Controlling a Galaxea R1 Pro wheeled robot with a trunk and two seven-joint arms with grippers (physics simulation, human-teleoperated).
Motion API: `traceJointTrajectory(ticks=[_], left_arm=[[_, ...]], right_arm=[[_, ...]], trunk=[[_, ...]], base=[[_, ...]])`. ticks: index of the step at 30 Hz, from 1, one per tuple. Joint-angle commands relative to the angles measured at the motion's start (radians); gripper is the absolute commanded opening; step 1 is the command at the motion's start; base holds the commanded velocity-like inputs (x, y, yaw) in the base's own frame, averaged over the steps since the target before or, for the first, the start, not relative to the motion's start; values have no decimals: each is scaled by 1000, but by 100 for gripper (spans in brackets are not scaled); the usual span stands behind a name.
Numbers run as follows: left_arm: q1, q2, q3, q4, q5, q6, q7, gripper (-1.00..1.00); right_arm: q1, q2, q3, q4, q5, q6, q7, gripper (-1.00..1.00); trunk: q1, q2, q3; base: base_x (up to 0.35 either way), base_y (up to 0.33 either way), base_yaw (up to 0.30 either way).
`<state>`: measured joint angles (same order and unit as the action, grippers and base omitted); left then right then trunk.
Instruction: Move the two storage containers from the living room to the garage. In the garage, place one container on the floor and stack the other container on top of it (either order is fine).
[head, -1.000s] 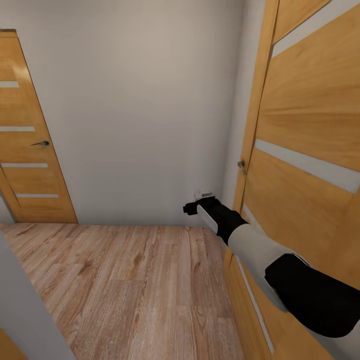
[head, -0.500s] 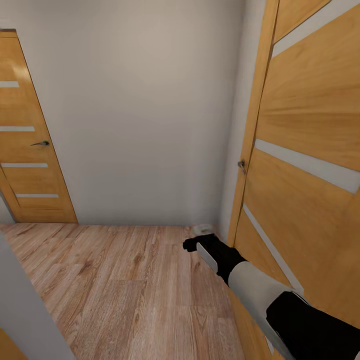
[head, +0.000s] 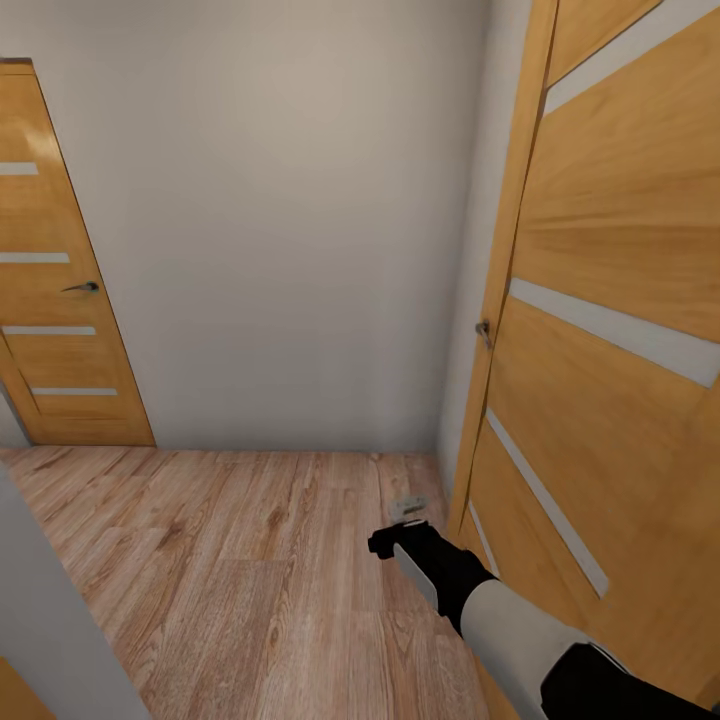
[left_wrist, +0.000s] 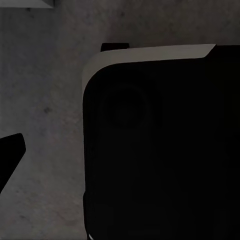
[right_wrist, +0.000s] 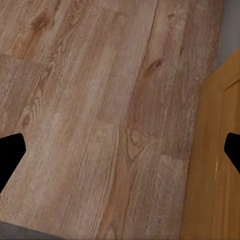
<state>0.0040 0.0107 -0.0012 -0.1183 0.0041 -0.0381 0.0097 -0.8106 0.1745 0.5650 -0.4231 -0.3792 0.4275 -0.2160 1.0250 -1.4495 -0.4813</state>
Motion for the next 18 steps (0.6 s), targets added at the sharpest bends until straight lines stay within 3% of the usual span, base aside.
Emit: traceJointTrajectory(ticks=[1, 8, 18], left_arm=[[0, 0, 0, -1, 0, -2, 1, 100], [0, 0, 2, -1, 0, -2, 1, 100], [0, 0, 3, -1, 0, -2, 1, 100]], right_arm=[[0, 0, 7, 0, -9, 2, -9, 100], [27, 0, 7, 10, -9, 1, -7, 100], [48, 0, 8, 106, -6, -39, -5, 100]], trunk=[[0, -1, -1], [0, -1, -1], [0, -1, -1]], base=[[0, 0, 0], [0, 0, 0], [0, 0, 0]])
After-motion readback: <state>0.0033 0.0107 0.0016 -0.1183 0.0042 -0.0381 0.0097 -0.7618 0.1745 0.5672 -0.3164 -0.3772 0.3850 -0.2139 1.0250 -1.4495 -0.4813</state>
